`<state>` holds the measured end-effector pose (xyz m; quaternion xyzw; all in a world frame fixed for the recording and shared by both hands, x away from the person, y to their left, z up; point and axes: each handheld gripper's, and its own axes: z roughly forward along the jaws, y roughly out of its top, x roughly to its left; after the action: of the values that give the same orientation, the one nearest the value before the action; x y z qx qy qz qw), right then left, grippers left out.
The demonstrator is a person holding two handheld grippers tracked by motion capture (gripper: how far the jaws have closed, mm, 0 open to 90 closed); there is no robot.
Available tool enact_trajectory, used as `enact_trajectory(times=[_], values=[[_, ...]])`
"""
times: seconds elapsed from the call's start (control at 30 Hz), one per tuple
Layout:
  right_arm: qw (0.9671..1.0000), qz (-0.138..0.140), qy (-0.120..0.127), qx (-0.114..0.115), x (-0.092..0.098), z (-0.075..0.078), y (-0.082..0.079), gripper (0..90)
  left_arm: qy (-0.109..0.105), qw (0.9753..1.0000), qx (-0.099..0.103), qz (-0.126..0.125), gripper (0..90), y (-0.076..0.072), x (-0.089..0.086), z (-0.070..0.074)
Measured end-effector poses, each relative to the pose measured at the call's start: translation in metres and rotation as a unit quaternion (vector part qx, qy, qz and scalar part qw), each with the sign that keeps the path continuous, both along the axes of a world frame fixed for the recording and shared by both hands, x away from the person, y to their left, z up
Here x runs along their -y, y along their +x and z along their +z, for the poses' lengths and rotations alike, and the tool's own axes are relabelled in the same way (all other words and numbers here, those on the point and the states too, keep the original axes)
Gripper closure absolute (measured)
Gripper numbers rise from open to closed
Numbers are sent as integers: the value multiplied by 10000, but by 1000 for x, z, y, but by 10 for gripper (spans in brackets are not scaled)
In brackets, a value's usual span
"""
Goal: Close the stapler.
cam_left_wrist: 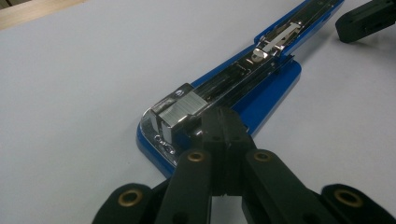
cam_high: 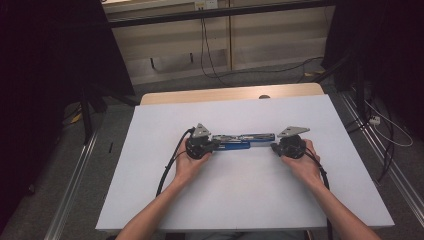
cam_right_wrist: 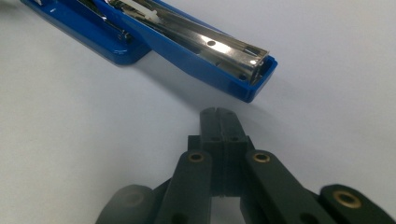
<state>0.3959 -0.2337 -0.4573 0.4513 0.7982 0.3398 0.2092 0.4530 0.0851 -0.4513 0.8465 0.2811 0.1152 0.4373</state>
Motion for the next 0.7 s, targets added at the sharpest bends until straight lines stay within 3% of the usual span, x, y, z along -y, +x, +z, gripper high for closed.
enact_trajectory(times=[0.7], values=[[9999, -58, 48, 90, -4, -2, 6, 900, 58, 10000, 74, -22, 900, 0, 0, 0]])
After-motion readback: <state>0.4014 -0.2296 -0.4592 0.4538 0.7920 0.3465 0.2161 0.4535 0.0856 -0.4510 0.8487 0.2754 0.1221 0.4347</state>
